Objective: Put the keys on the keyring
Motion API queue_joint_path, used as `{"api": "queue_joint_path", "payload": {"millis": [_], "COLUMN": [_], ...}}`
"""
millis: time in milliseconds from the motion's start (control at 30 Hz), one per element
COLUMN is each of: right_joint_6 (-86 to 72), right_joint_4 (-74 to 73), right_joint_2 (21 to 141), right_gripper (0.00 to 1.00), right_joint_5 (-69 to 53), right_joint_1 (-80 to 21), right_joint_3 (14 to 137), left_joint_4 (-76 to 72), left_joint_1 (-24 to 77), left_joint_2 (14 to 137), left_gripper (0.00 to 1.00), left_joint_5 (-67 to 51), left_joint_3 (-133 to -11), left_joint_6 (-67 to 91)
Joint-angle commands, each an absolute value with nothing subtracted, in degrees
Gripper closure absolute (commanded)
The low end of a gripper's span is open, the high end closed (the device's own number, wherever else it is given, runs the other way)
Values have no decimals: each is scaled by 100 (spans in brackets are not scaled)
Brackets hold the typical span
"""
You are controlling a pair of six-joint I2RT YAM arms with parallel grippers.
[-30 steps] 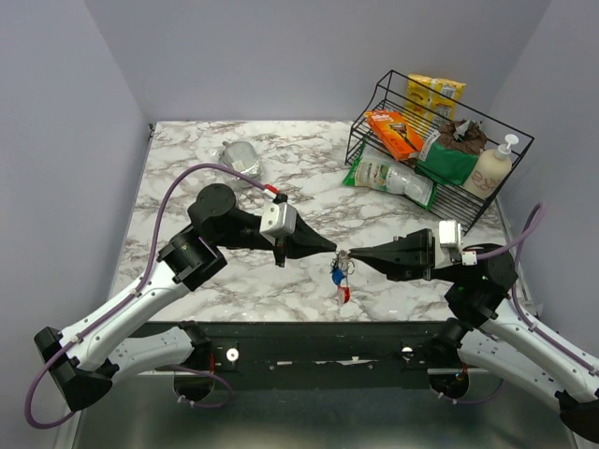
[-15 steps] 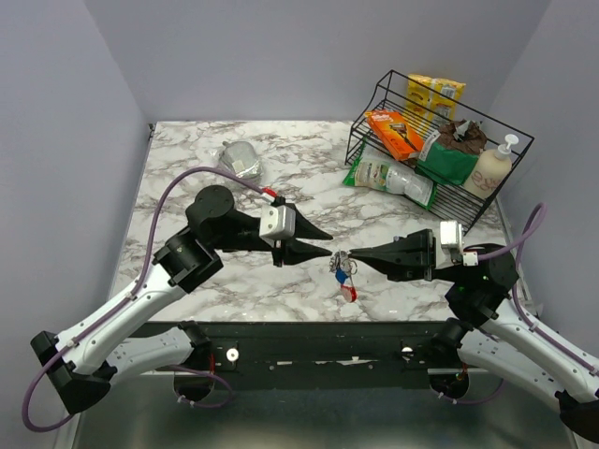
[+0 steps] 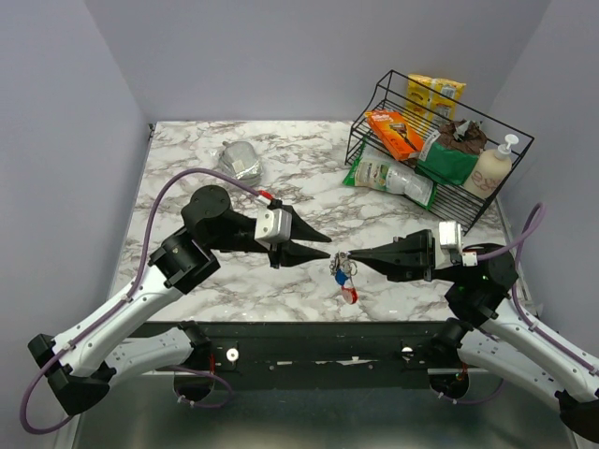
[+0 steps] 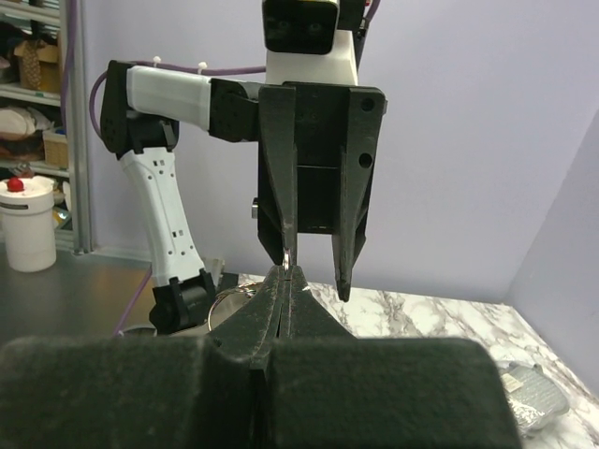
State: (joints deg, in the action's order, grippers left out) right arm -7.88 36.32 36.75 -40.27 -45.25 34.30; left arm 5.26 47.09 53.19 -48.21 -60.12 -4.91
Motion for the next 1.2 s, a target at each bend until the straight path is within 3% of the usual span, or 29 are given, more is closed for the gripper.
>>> {"api": "queue_joint_path", "payload": {"millis": [0,133,633,1033,1167], "right_joint_6": [-721,-721,-703,-694,-694], "right_joint_4": [3727,3718,3718,3718,3709], "right_joint_2": [3647,3665,3727,3779,3779], "right_gripper": [100,100,100,100,100], "right_joint_5": [-4122,-4113,-4104,-4087,-4087], "right_joint_1": [-4526,-4535,-4526,-4526,-4526], "right_joint_3": [3560,3559,3568,3603,3604], "left_joint_4": [369,203,79,114,158], "left_joint_1": [4693,4693,4693,4693,4693], "left_joint_2": [5396,5379,5493,5616,5643], "left_gripper": [59,53,55,61,68], "left_joint_5": [-5018,-5062,-5414,-5440,-5467], "left_joint_3": [-6223,-6240,-6381,-6390,-6407], "left_joint_6": [-413,-299,-18,-18,-26]}}
